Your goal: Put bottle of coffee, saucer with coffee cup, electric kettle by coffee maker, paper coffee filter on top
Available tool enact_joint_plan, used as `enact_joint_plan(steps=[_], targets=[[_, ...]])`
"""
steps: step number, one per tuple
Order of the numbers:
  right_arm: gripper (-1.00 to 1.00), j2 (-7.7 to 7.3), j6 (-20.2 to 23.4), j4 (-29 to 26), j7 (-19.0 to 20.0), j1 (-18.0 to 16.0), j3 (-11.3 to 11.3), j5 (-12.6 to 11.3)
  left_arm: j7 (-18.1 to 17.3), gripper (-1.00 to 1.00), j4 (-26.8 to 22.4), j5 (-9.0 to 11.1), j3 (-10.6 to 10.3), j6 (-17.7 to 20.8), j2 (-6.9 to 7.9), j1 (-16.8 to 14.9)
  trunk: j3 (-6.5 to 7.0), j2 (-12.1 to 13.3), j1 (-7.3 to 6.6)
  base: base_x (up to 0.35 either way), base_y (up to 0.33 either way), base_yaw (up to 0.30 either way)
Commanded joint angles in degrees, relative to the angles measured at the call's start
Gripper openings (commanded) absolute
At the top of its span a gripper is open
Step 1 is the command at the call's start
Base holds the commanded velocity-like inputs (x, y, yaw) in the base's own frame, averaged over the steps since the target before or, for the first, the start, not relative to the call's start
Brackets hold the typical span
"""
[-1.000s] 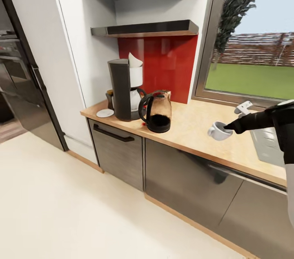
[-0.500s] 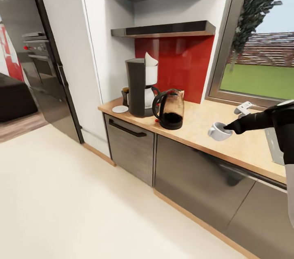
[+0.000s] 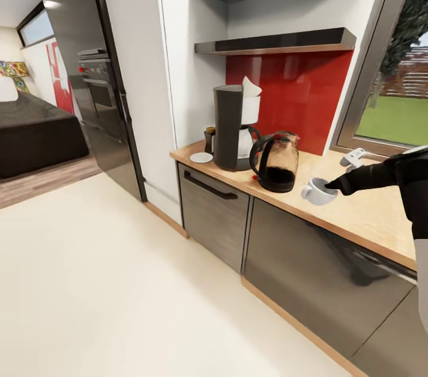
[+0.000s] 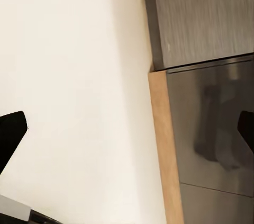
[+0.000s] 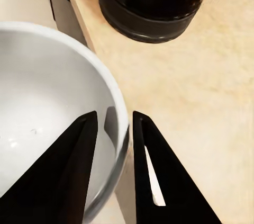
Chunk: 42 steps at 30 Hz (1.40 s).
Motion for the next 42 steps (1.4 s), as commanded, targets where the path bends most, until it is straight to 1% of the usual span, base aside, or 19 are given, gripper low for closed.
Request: enact_joint_plan(steps=[1,19,26,32,37,42], targets=[[-1.00,0.00,0.56,-0.08,0.63,-0.04,-0.04,0.50,-0.15,1.00,-0.04,0.27,-0.02,0.45,0.00,-0.01,-0.05,-0.03,0.00,0.000,0.000,0.273],[-1.00,0.09,0.56,-0.14,0.63,-0.04,0.05,0.47,-0.15,1.00,-0.04,0.27,-0.02,0.52,0.00,-0.02,-0.05,-0.03,0.00,0.002,0.000,0.273],[-1.00,0.12,0.56,-0.08,0.63,-0.04,0.04,0.42,-0.15,1.00,-0.04,0.27,-0.02,0.59,0.00,0.00,-0.05,-0.03,0.00,0.249,0.019,0.273],[-1.00,0.11,0.56,-0.07,0.63,-0.04,0.03,0.42,-0.15,1.00,-0.04,0.27,-0.02,0.68,0.00,0.00,-0.05,-0.03,0.00,0.287,0.142,0.264],[-1.00,0.12,0.56,-0.06,0.63,-0.04,-0.02,0.49,-0.15,1.00,-0.04,0.27,-0.09,0.72,0.00,0.02,-0.05,-0.03,0.00,0.071,0.224,0.060],[-1.00,0.12,0.62,-0.08,0.63,-0.04,-0.03,0.55,-0.15,1.00,-0.04,0.27,-0.10,0.65,0.00,0.02,-0.05,-0.03,0.00,0.012,0.049,0.007]])
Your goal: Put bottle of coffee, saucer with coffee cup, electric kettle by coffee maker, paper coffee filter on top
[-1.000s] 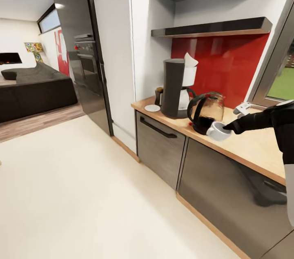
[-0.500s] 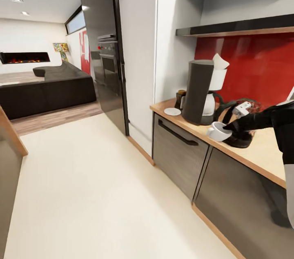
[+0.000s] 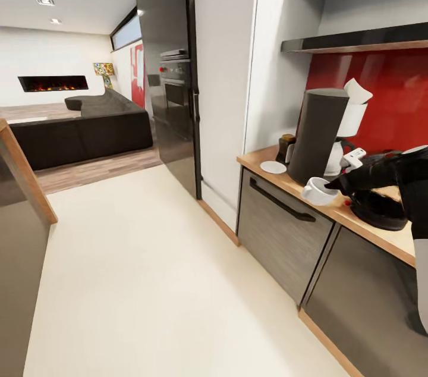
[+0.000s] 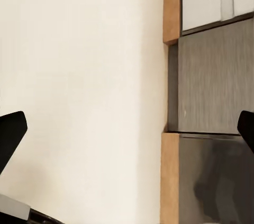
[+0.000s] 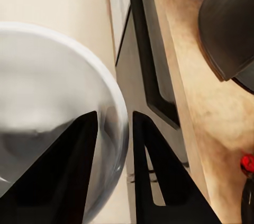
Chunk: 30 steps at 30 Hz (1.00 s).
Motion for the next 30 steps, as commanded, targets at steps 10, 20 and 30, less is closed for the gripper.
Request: enact_joint_plan(steps=[10,20,30], targets=[[-1.00,0.07,0.59,-0.04,0.63,-0.06,-0.03,0.44,-0.14,1.00,-0.05,0.32,-0.05,0.53,0.00,0.00,-0.05,-0.03,0.00,0.176,0.131,0.001],[-1.00,0.07,0.59,-0.04,0.63,-0.06,-0.03,0.39,-0.14,1.00,-0.05,0.32,-0.12,0.55,0.00,0.00,-0.05,-0.03,0.00,0.261,0.207,0.000],[-1.00,0.07,0.59,0.06,0.63,-0.06,-0.03,0.37,-0.14,1.00,-0.05,0.32,-0.14,0.61,0.00,0.02,-0.05,-0.03,0.00,0.264,0.214,0.000]])
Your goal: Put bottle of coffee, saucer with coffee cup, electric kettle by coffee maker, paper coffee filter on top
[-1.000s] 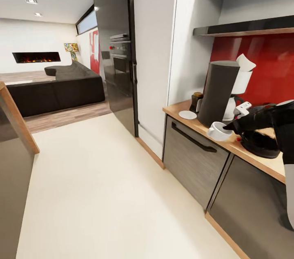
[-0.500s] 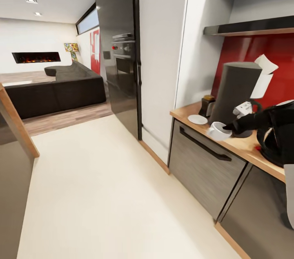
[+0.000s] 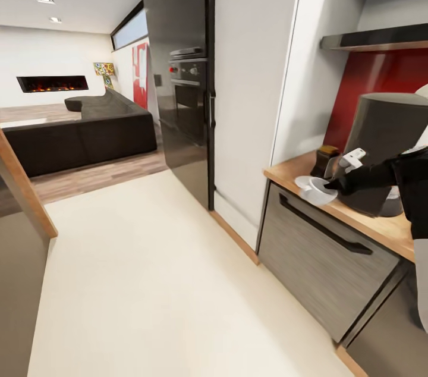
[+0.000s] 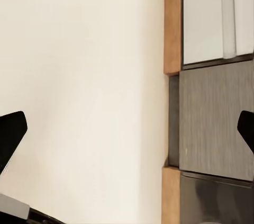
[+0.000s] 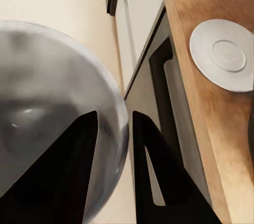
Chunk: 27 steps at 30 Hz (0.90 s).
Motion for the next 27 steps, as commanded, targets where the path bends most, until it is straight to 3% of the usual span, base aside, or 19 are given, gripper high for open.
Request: enact_joint_plan(steps=[1,15,27], targets=[[-1.00,0.02,0.57,-0.01,0.64,-0.07,-0.02,0.54,-0.14,1.00,-0.02,0.35,-0.07,0.48,0.01,-0.02,-0.05,-0.03,0.03,0.265,0.217,0.000],[-1.00,0.02,0.57,0.03,0.67,-0.07,-0.02,0.54,-0.12,1.00,-0.02,0.35,-0.07,0.48,0.01,-0.02,-0.03,-0.03,0.03,0.265,0.218,-0.072],[-1.00,0.09,0.57,0.18,0.64,-0.07,0.04,0.60,-0.13,1.00,-0.02,0.35,0.00,0.48,0.01,-0.02,0.30,-0.03,0.03,0.174,0.139,-0.233]])
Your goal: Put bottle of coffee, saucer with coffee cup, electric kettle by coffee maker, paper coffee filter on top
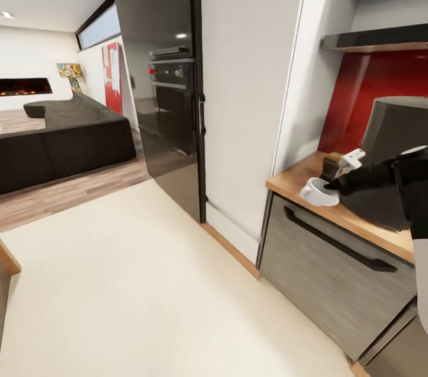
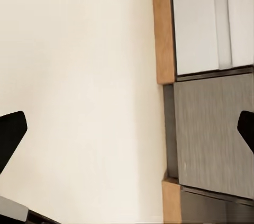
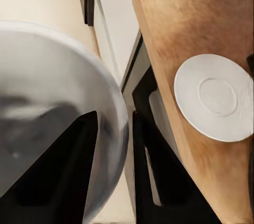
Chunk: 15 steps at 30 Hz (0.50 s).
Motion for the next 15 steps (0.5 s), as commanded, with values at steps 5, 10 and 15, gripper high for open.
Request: enact_joint_plan(steps=[5,10,15], targets=[[-1.00,0.05,0.55,-0.01,0.63,-0.07,0.00,0.55,-0.14,1.00,-0.06,0.36,-0.05,0.46,0.00,0.04,0.10,-0.03,0.01,0.069,0.053,-0.241],[-1.00,0.05,0.55,-0.01,0.63,-0.07,-0.05,0.55,-0.14,1.00,-0.06,0.36,-0.11,0.48,0.00,0.05,0.15,-0.03,0.01,0.237,0.176,-0.064],[-1.00,0.05,0.55,-0.01,0.63,-0.07,-0.08,0.55,-0.13,1.00,-0.06,0.36,-0.12,0.48,0.00,0.05,0.15,-0.03,0.01,0.276,0.205,-0.008]])
